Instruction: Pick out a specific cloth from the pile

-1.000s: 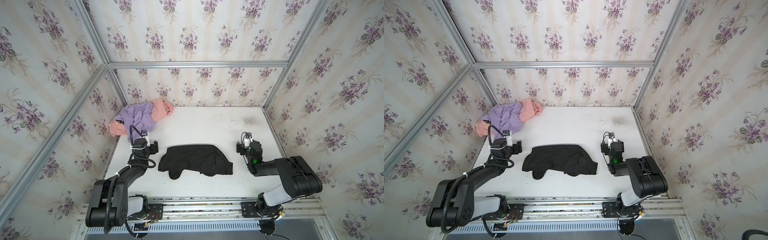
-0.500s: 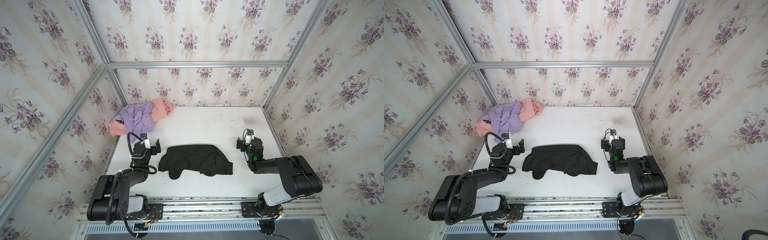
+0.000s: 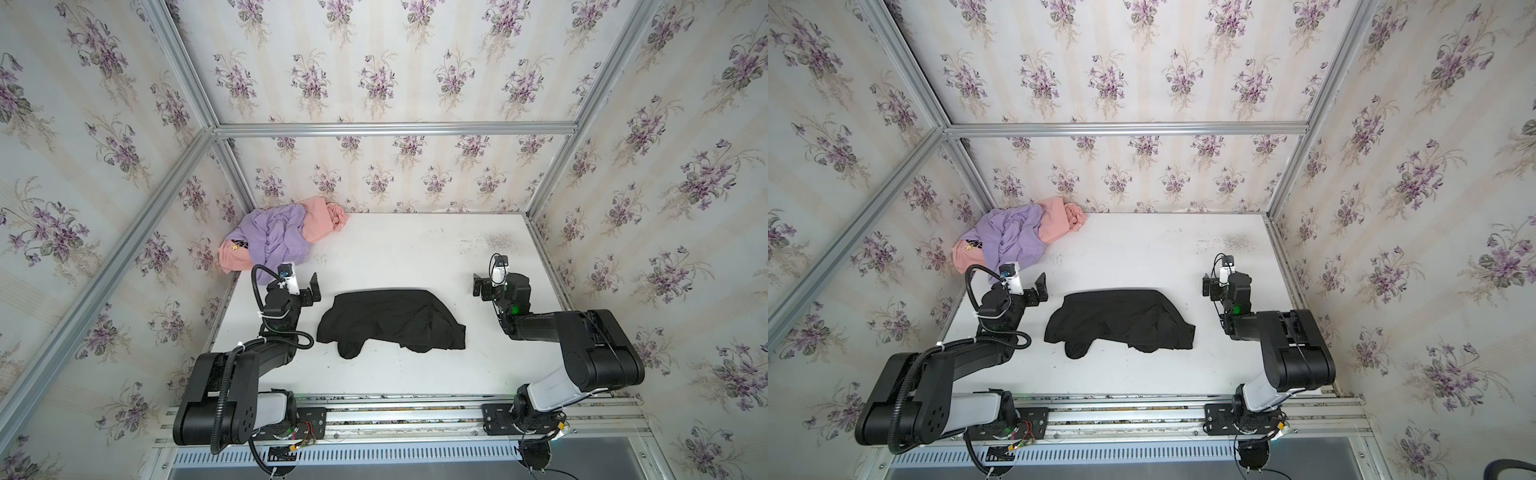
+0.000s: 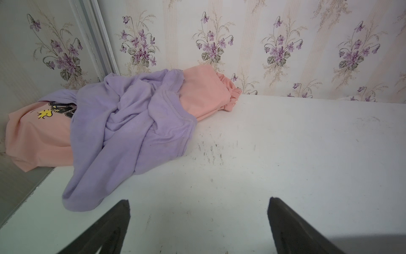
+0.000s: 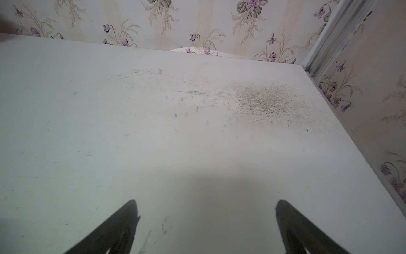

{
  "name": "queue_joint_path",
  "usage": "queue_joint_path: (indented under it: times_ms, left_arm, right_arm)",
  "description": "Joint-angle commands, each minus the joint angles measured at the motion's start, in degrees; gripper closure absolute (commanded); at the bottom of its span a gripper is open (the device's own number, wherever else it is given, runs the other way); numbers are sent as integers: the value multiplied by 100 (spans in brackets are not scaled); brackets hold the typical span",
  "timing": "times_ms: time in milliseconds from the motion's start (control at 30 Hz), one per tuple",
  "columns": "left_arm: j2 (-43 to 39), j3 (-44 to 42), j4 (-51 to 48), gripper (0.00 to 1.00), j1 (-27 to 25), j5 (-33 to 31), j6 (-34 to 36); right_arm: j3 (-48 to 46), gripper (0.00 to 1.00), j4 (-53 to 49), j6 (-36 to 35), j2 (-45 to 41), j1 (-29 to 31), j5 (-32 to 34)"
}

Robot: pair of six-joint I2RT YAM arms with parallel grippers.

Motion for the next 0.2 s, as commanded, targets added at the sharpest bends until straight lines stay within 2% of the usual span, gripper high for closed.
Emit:
queue_joint_path:
  times_ms: [0,167]
  left_arm:
    - [2,29,130,0,-10,-47,40]
    - [-3,29,122,0,-12,-48,40]
  right_arm:
    - [76,0,-17,72,10,-20,-185]
    - [-36,0,151,74,-63,-36,-214]
